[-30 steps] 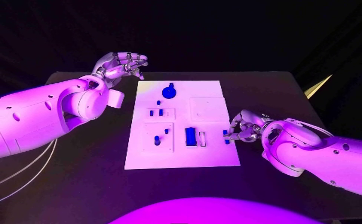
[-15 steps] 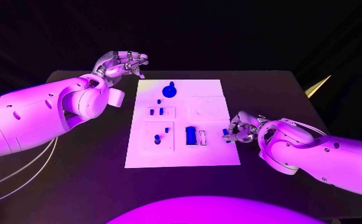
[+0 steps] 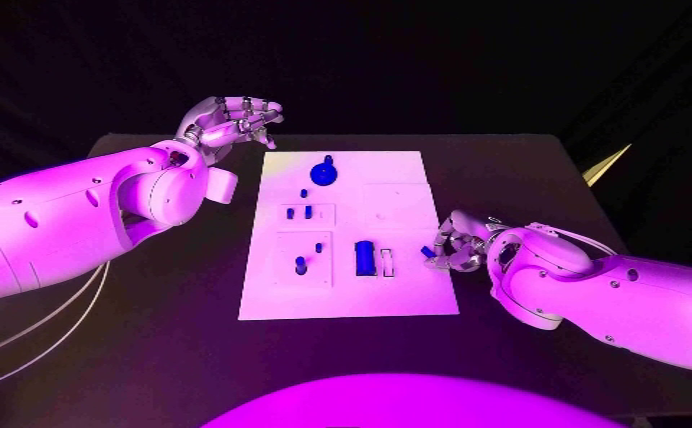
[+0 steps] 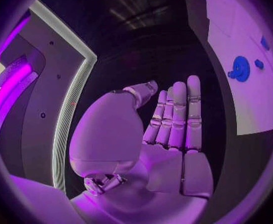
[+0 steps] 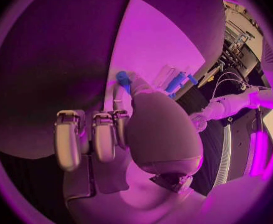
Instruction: Assemble the parts on the task board
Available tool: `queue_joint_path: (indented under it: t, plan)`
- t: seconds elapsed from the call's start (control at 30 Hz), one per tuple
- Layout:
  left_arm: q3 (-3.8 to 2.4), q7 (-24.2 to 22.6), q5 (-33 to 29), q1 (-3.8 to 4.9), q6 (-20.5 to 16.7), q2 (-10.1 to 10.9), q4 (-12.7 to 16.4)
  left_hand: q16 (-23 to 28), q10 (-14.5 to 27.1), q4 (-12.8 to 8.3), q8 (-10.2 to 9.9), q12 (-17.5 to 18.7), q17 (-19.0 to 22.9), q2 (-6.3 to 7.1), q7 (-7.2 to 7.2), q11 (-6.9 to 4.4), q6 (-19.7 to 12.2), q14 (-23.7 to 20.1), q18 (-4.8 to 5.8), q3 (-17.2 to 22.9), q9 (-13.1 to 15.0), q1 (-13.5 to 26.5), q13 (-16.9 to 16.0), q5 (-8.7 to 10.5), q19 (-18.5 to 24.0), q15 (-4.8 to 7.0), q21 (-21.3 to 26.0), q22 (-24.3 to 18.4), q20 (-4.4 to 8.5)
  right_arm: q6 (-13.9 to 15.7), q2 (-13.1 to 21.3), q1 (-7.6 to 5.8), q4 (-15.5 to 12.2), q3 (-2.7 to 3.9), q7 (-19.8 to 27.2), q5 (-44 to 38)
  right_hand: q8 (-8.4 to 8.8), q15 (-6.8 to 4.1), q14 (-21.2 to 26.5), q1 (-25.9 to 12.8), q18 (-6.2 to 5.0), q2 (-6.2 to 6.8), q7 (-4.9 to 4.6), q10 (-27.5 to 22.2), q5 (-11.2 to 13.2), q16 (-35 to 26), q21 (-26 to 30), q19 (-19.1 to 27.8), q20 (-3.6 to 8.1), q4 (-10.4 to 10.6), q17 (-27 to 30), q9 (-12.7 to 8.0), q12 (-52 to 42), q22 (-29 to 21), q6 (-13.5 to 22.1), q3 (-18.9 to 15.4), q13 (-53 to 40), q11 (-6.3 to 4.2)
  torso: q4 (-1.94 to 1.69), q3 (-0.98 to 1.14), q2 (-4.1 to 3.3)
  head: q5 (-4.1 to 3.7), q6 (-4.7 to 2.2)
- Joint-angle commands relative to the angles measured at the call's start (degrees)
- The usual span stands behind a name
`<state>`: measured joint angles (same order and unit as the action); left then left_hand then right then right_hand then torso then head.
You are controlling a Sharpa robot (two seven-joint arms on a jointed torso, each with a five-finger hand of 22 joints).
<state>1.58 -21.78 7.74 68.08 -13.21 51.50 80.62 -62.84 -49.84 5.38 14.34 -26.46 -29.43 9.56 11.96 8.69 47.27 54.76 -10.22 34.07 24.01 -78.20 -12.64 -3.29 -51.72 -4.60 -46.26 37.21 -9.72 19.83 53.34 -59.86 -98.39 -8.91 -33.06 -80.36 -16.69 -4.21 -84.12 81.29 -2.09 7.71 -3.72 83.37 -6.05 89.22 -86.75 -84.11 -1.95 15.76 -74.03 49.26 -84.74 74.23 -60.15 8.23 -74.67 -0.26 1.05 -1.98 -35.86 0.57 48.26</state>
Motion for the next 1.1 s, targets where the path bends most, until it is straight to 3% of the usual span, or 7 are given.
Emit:
queue_joint_path:
  t: [0.03, 0.2, 0.33, 0.63, 0.87, 1.1]
  plan:
    - [-0.04, -0.1, 0.0, 0.01, 0.1, 0.0, 0.2, 0.4, 0.8, 0.2, 1.1, -0.6, 0.5, -0.58, 0.20, -0.09, -0.8, -0.3, -0.30, -0.7, -0.2, 0.2, 0.6, 0.22, -0.7, 0.12, 0.4, -0.8, -0.06, 0.0, 0.0, 0.66, -0.1, -0.49, -0.5, -0.1, 2.18, -0.24, -5.9, 1.3, 1.44, 1.37, 0.37, 4.1, -2.2, 0.8, 0.1, -5.1, 0.37, -3.8, -16.0, -6.6, 0.3, 14.9, -0.8, 14.1, -12.6, -0.61, 0.01, -0.01, 0.01, -0.03, -0.09]
    - [-0.04, -0.1, 0.0, 0.01, 0.1, 0.0, 0.1, 0.4, 0.8, 0.2, 1.1, -0.6, 0.5, -0.58, 0.20, -0.09, -0.8, -0.3, -0.30, -0.7, -0.2, 0.2, 0.6, 0.22, -0.7, 0.12, 0.4, -0.8, -0.06, 2.1, 0.5, 0.65, -1.5, -0.47, -0.4, 1.2, 1.78, -0.28, -5.9, -1.9, 1.41, 2.60, 0.42, 4.1, -2.1, 0.8, 0.2, -5.1, 0.40, -6.7, -16.0, -5.8, 0.4, 14.9, -0.7, 20.3, -12.6, -0.67, -0.01, -0.02, 0.02, -0.06, -0.07]
    - [-0.04, -0.1, 0.0, 0.01, 0.0, -0.1, 0.1, 0.4, 0.8, 0.2, 1.1, -0.6, 0.5, -0.58, 0.20, -0.09, -0.8, -0.3, -0.30, -0.7, -0.2, 0.2, 0.6, 0.22, -0.7, 0.12, 0.4, -0.8, -0.06, 3.7, 0.8, 0.24, -2.7, -0.44, 0.1, 3.4, 1.52, -0.34, -5.9, -3.7, 1.47, 2.61, 0.50, 4.2, -2.0, 0.8, -0.1, -5.2, 0.43, -7.7, -16.0, -5.4, 0.1, 14.9, -0.5, 22.3, -12.7, -0.73, 0.01, -0.04, 0.04, -0.03, -0.18]
    - [-0.04, -0.1, 0.0, 0.01, 0.0, -0.2, 0.1, 0.4, 0.8, 0.2, 1.1, -0.6, 0.5, -0.58, 0.20, -0.09, -0.8, -0.3, -0.30, -0.7, -0.2, 0.2, 0.6, 0.22, -0.7, 0.12, 0.4, -0.8, -0.06, 3.4, 0.1, -1.19, -5.9, -0.37, 1.5, 12.2, 1.35, -0.19, -5.9, -9.2, 1.46, 2.29, 0.23, 4.3, -1.9, 0.8, 0.0, -5.2, 0.36, -7.8, -16.0, -4.8, -0.1, 14.9, 0.3, 24.4, -12.8, -0.52, -0.01, -0.05, -0.03, -0.10, -0.17]
    - [-0.04, -0.1, 0.0, 0.02, 0.0, -0.2, 0.3, 0.4, 0.8, 0.2, 1.1, -0.6, 0.5, -0.58, 0.20, -0.09, -0.8, -0.3, -0.30, -0.7, -0.2, 0.2, 0.6, 0.22, -0.7, 0.12, 0.4, -0.8, -0.06, 3.0, -1.3, -1.35, -5.5, -0.37, 1.8, 14.7, 1.31, -0.15, -5.9, -10.7, 1.47, 1.81, 0.19, 4.4, -1.9, 0.8, -0.1, -5.2, 0.32, -7.8, -16.0, -4.9, -0.1, 14.9, 0.4, 25.0, -12.8, -0.49, -0.06, -0.11, -0.02, -0.15, -0.07]
    - [-0.04, -0.1, 0.0, 0.02, 0.0, -0.2, 0.4, 0.4, 0.8, 0.2, 1.1, -0.6, 0.5, -0.58, 0.20, -0.09, -0.8, -0.3, -0.30, -0.7, -0.2, 0.2, 0.6, 0.22, -0.7, 0.12, 0.4, -0.8, -0.06, 3.1, -3.2, -1.12, -4.4, -0.37, 1.6, 15.9, 1.07, -0.08, -5.9, -14.6, 1.46, 1.77, 0.12, 4.4, -1.8, 0.8, -0.1, -5.2, 0.24, -7.3, -16.0, -4.9, -0.2, 14.9, 0.3, 25.4, -12.9, -0.41, -0.01, 0.03, -0.03, -0.06, -0.01]
